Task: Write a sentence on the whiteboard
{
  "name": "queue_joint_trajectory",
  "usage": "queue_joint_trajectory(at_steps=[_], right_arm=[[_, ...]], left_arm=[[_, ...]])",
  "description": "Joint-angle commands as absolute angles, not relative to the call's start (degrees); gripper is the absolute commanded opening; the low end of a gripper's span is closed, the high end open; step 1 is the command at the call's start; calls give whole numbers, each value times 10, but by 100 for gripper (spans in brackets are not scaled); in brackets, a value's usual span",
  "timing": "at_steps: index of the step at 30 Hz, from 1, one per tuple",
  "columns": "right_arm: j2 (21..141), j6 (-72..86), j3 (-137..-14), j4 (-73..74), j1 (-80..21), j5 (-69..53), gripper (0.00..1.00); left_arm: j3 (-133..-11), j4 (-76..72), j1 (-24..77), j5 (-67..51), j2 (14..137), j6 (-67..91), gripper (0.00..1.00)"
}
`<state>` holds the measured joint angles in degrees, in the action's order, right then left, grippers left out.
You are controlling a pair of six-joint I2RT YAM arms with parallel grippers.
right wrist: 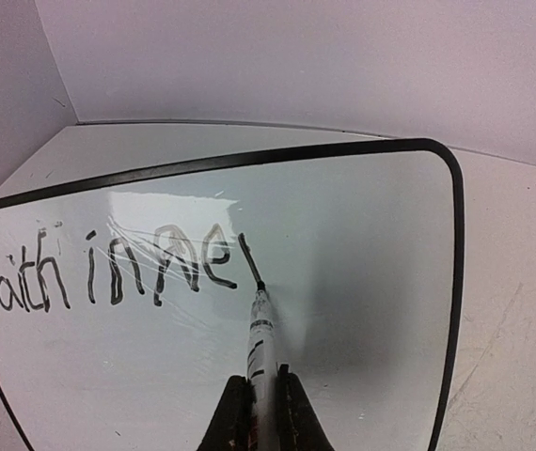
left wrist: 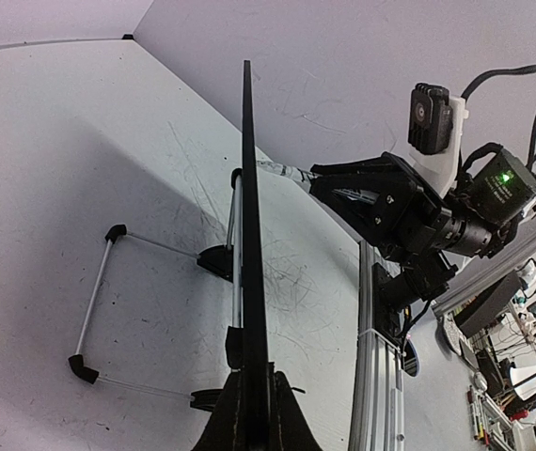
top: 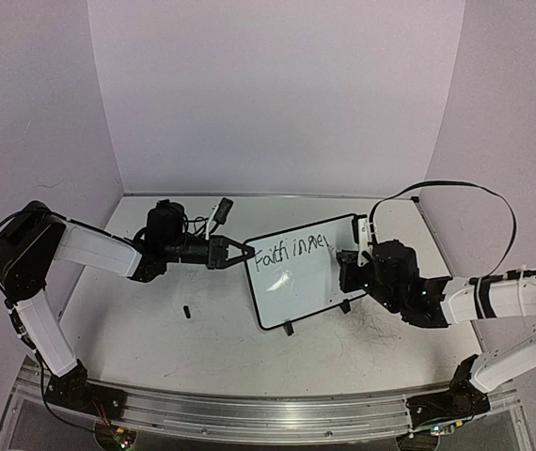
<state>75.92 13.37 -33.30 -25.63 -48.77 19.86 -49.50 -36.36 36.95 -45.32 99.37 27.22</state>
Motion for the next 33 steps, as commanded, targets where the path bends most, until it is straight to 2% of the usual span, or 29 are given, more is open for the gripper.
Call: queue_joint_trajectory(at_steps=[1, 17, 33], right_arm=[[762, 131, -350, -261, -485, 208, 0], [795, 107, -391, -283, -481, 241, 0], [765, 136, -344, -252, -481, 225, 0]], left_arm=[[-513, -352, 391, -506, 987, 275, 0], [-513, -352, 391, -506, 983, 275, 0], [-511, -352, 391, -503, 980, 273, 0]])
